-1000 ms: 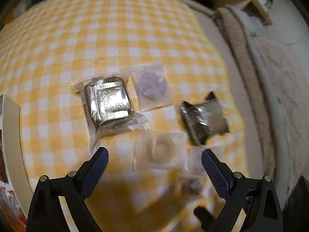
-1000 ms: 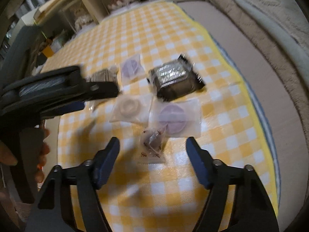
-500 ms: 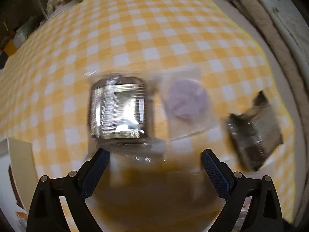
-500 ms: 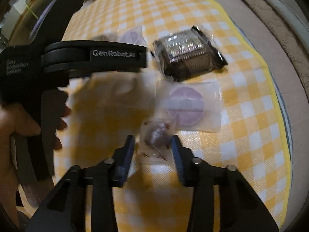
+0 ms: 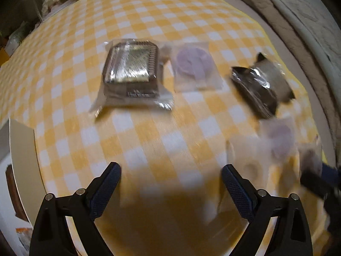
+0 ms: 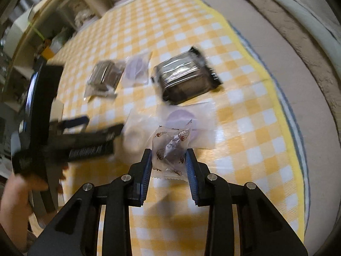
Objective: Organize snacks
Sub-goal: 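Grasp the brown-candy clear packet with the right tool while the left grasps the ring-cookie packet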
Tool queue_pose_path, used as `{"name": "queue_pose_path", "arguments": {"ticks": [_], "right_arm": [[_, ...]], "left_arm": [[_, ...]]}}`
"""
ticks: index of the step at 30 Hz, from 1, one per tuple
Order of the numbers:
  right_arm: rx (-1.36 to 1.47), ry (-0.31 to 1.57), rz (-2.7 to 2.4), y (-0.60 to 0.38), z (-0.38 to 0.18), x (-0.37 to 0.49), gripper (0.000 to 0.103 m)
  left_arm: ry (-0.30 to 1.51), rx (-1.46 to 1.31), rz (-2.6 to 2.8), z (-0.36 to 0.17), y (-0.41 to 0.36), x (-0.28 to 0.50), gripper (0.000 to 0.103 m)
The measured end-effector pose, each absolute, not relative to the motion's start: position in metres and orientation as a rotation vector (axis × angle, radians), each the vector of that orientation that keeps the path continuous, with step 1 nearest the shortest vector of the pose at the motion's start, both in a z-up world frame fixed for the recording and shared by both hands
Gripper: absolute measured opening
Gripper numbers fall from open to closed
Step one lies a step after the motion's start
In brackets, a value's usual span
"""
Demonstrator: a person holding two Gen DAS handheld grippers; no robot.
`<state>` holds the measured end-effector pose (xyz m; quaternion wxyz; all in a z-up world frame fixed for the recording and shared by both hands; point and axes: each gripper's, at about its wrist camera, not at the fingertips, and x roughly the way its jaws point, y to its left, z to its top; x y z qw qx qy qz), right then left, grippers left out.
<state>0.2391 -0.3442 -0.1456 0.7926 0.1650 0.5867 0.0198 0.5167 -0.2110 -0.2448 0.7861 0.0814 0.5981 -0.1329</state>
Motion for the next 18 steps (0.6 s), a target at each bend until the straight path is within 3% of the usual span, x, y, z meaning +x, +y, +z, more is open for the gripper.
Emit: {"name": "queue_pose_path", "arguments": {"ticks": [4,11,18], "right_arm": [[0.407,1.235,0.013,-0.364,-0.136,0.24,0.032],[0.473,1.191,0.001,-0.375,-0.13,0.237,0.032],[0.497,1.168,-0.001,-0.38,-0.127,0.235,0.032]], "left_arm": [[1.271,0.059,-0.334,-0.227,-0.207,0.509,0.072],[1.249,0.037,-0.47,-0.203,-0.236,0.474,0.073],[1.288,0.082,-0.452,-0.221,-0.267,0.475,0.071]]}}
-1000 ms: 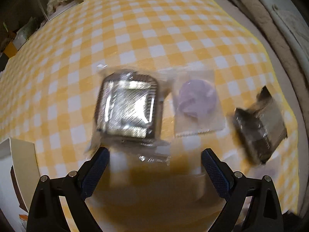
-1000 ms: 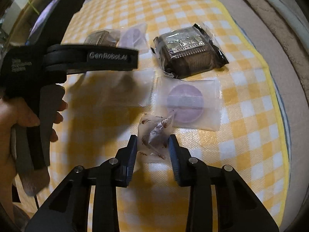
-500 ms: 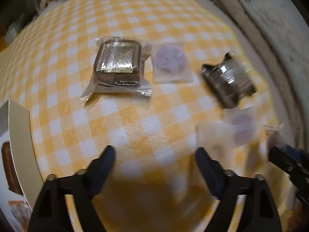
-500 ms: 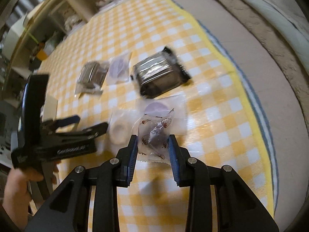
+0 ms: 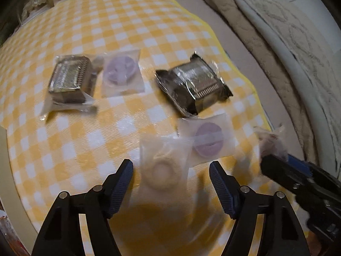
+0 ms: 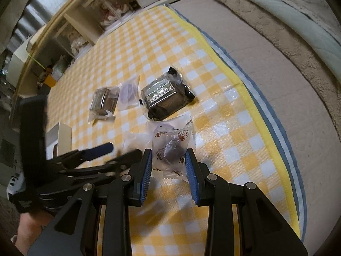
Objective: Organize snacks
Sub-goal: 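Grasp the brown-candy clear packet with the right tool while the left grasps the ring-cookie packet, then carry both packets over the white tray with both tools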
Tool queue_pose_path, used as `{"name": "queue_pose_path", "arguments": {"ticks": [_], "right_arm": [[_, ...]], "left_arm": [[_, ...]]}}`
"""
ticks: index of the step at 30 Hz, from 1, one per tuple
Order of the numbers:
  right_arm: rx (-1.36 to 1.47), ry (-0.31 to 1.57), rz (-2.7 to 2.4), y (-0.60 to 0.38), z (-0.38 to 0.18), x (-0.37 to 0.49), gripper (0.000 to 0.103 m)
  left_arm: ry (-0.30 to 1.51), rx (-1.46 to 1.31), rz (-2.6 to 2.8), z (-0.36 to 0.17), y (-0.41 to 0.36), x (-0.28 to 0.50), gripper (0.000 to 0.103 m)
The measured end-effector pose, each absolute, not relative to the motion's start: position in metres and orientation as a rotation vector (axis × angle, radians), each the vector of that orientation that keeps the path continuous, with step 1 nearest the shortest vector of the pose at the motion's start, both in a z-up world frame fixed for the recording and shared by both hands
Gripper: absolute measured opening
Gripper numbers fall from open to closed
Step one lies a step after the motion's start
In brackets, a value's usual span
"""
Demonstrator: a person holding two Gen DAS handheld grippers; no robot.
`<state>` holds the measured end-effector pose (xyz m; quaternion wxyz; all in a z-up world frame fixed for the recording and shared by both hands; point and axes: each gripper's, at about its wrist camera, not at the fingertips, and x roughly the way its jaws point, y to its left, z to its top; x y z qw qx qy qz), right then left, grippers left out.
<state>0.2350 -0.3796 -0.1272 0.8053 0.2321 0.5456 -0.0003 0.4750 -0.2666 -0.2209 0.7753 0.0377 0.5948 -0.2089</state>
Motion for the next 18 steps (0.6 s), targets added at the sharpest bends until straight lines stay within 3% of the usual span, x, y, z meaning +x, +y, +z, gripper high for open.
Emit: {"name": "queue_pose_path", "arguments": {"ticks": [2,4,10,18], "right_arm": [[0.502,1.161,-0.007,-0.382,-0.126,0.234,0.032],[0.506,1.159,-0.013,-0.385,-0.126,0.233,0.032],[0.507,1.15,-0.02,-0.387,-0.124,0.231,0.032],[0.458,1.144,-0.023,-0.378,-0.117,0.226,0.031]], "left_arm": [[1.303,0.108,-0.44,-0.229,-0.272,0.475,0.064],[1.31,0.127,-0.419,-0.234,-0.273,0.471,0.05],[1.292,0.127,-0.406,-0.233,-0.269,0.465,0.045],[1.216,0.041,-0.442,-0.184,-0.231,0.441,0.044]]}}
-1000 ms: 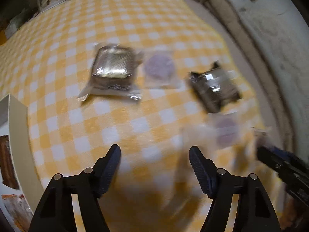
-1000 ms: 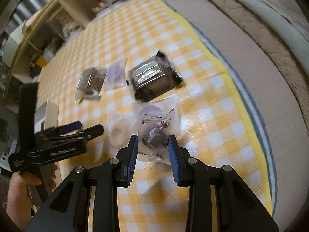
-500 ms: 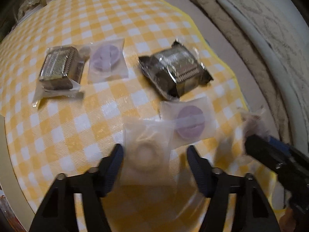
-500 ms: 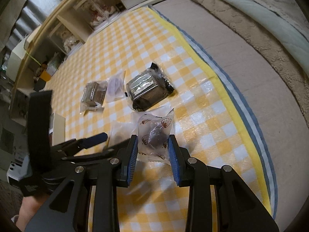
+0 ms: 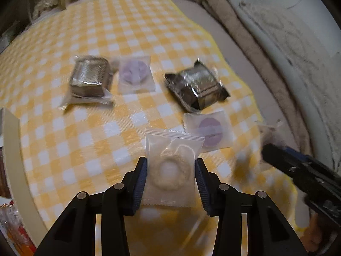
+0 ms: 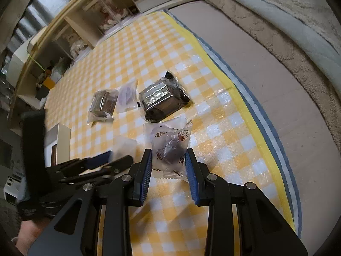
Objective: Organize snacks
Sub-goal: 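Carry both packets over the white tray with both tools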
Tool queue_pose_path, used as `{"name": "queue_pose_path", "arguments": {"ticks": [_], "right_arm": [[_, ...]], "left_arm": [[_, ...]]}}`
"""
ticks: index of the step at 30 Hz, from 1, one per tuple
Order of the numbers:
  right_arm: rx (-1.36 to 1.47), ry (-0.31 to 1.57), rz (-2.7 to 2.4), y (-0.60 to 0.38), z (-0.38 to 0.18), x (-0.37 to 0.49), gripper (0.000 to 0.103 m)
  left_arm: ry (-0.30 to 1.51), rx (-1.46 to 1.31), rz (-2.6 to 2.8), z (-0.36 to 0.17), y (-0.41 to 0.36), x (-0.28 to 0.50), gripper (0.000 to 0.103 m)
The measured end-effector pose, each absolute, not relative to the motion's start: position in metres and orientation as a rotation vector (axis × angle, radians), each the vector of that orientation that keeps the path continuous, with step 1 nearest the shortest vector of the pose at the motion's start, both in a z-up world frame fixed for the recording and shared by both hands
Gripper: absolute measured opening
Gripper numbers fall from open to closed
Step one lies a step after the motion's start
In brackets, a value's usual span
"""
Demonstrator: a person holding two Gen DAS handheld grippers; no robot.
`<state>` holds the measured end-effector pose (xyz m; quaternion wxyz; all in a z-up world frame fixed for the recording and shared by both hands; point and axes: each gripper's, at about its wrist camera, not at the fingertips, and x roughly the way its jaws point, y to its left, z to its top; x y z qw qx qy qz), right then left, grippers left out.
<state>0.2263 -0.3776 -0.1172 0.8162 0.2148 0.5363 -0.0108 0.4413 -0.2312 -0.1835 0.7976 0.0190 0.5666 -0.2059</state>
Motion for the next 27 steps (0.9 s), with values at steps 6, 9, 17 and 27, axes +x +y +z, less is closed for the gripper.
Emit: {"name": "queue_pose_path", "arguments": {"ticks": [6,9,17,27], "right_arm": [[0.425,1.11,-0.006,-0.357,-0.102,0.22,0.031],[0.411,1.083,0.023,-0.339,-0.089,0.219,0.031],[0.337,1.031,0.102,-0.271,-0.05,0.222,0.031],[0.271,0.988,0.223,-0.18,-0.015,0.234,0.031]], "left_arm": [[1.139,-0.007,-0.431,-0.133,-0.184,0.416,0.044],[1.1,-0.015,-0.412,-0.108,-0.157,0.401,0.044],[1.025,-0.064,-0.344,-0.049,-0.075,0.36,0.044],[0.946,-0.106,-0.245,0.012,0.031,0.317,0.044]]}}
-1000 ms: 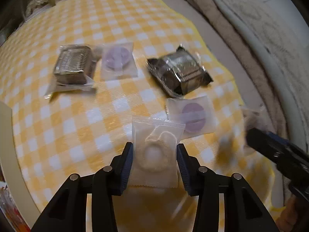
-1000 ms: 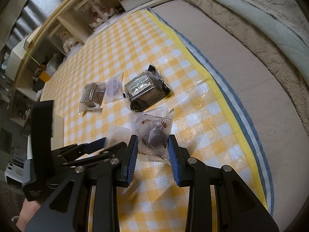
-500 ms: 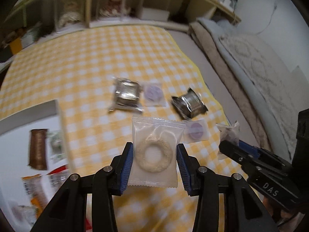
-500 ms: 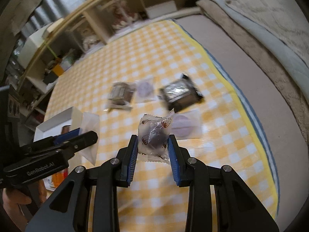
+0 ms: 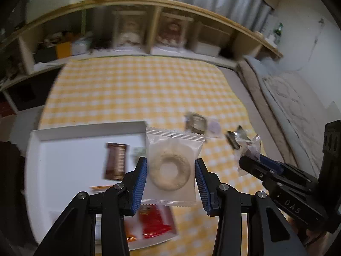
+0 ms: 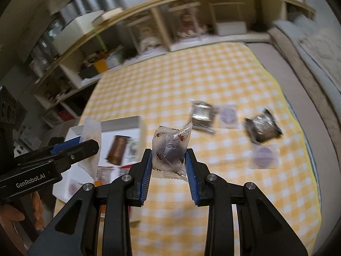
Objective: Organize snacks
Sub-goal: 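Carry both packets over the white tray with both tools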
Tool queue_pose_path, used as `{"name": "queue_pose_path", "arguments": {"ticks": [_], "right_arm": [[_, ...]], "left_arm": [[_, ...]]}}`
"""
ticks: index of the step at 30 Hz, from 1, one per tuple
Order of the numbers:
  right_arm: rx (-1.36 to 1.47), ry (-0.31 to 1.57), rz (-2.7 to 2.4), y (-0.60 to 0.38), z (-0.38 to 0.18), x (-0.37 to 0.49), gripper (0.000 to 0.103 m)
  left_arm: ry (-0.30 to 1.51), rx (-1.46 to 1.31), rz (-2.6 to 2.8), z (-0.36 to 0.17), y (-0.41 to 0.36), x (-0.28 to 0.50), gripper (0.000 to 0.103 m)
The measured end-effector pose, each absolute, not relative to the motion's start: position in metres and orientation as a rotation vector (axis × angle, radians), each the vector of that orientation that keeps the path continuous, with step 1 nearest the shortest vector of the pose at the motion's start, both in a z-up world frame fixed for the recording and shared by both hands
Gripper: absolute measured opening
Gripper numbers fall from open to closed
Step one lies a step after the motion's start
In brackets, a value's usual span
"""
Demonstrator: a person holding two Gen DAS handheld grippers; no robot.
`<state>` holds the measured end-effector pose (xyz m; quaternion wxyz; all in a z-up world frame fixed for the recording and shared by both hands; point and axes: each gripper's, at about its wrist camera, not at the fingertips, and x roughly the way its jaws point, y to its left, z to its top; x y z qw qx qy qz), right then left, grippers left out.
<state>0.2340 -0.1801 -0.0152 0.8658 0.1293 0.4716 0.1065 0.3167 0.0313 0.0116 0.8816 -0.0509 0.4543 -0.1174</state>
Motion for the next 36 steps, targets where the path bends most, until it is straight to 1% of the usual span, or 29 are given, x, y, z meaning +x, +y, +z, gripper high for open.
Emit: {"name": "queue_pose_path", "arguments": {"ticks": [6,10,16,21,26,30,36], "right_arm": [[0.249,0.978,0.3,-0.129,-0.003,0.242,0.031],[0.227,0.98,0.335,-0.099,-0.002,0.245,0.031],[0.194,0.992,0.391,-0.052,-0.006,0.248,0.031],[0.205,1.011,0.452,-0.015,-0.014,0.248,0.031],[0.223,1.049,0.506,0.014,-0.03,0.251,0.031],[0.264,1.098,0.535,0.034,-0.05,0.256,0.031],[0.307,1.192,0.558,0.056,-0.086,0.262,0.031]], "left_arm": [[0.909,-0.103,-0.143,0.04,0.098,0.286,0.044],[0.872,-0.111,-0.092,0.058,0.128,0.265,0.044],[0.857,-0.11,-0.044,0.063,0.165,0.238,0.044],[0.891,-0.134,-0.03,0.043,0.189,0.231,0.044],[0.975,-0.14,0.014,0.009,0.213,0.244,0.044],[1.026,-0.155,0.027,-0.01,0.222,0.252,0.044],[1.1,-0.137,0.016,-0.036,0.223,0.283,0.044]]}}
